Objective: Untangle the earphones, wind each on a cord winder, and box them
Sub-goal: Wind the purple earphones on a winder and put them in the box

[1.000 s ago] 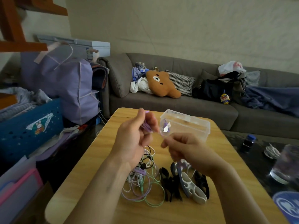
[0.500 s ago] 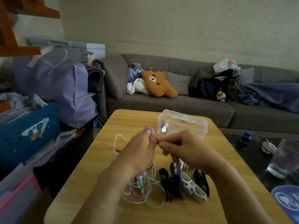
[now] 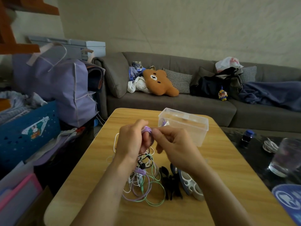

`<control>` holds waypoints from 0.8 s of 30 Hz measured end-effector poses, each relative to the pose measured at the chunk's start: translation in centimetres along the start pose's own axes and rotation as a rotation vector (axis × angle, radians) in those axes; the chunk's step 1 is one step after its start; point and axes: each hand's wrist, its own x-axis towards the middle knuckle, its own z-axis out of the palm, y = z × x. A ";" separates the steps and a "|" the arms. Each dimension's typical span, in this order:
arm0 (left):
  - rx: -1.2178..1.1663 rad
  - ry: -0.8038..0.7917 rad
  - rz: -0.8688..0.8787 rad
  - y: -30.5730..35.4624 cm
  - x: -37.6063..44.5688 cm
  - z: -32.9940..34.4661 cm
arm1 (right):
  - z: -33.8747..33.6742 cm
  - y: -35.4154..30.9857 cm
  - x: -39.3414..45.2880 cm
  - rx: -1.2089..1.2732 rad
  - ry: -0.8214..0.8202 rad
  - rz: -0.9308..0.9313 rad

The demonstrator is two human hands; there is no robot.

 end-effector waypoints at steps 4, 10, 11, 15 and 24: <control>-0.235 0.032 -0.133 -0.4 0.5 -0.6 | 2.1 0.2 -0.1 -0.094 0.078 -0.141; -0.214 0.098 -0.187 -0.6 0.7 -1.4 | 3.3 0.0 -0.5 -0.204 0.129 -0.255; -0.204 0.102 -0.184 -0.7 0.8 -1.6 | 3.3 -0.2 -0.6 -0.204 0.122 -0.254; -0.123 0.126 -0.082 -0.9 1.0 -2.0 | 3.2 -0.7 -0.7 -0.200 0.077 -0.209; 0.168 0.285 0.034 -0.3 0.3 -0.8 | 3.3 -1.1 -1.1 -0.016 -0.016 -0.114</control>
